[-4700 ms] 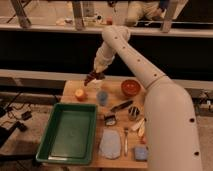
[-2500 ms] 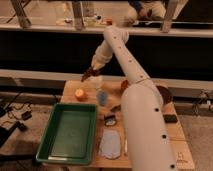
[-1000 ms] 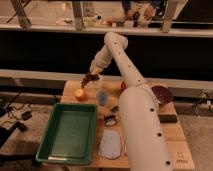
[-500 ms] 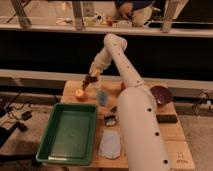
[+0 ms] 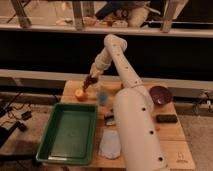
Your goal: Place grapes in paper cup
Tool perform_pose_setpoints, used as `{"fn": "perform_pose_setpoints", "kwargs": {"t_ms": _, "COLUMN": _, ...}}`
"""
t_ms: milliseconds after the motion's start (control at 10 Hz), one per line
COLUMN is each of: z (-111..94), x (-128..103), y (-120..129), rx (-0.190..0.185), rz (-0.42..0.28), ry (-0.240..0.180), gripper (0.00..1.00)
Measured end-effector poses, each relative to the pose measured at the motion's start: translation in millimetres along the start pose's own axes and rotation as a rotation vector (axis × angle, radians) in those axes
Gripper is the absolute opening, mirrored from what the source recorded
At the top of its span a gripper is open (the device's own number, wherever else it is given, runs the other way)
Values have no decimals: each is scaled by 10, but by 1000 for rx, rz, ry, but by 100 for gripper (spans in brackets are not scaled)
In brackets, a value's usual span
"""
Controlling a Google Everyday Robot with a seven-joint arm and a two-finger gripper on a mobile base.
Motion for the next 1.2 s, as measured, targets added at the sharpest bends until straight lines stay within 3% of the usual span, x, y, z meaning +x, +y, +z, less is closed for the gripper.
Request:
{"fn": "perform_pose_setpoints", "kwargs": {"t_ms": 600, "z": 26, "x": 44, "y": -25, "rx": -21, "rz": 44, "ry": 8, "gripper": 14}}
{"fn": "perform_pose_setpoints", "kwargs": {"t_ms": 800, "z": 23, "x": 49, "y": -21, "rx": -22, "rz": 45, "ry": 8, "gripper": 30}}
{"fn": "perform_pose_setpoints", "kwargs": {"t_ms": 900, "z": 17, "x": 61, "y": -17, "rx": -21, "rz": 46, "ry": 8, "gripper": 34}}
{"fn": "perform_pose_setpoints", "kwargs": {"t_ms": 1200, "z": 19, "x": 64, "y": -14, "rx": -22, "rz": 47, "ry": 9, "gripper": 61}}
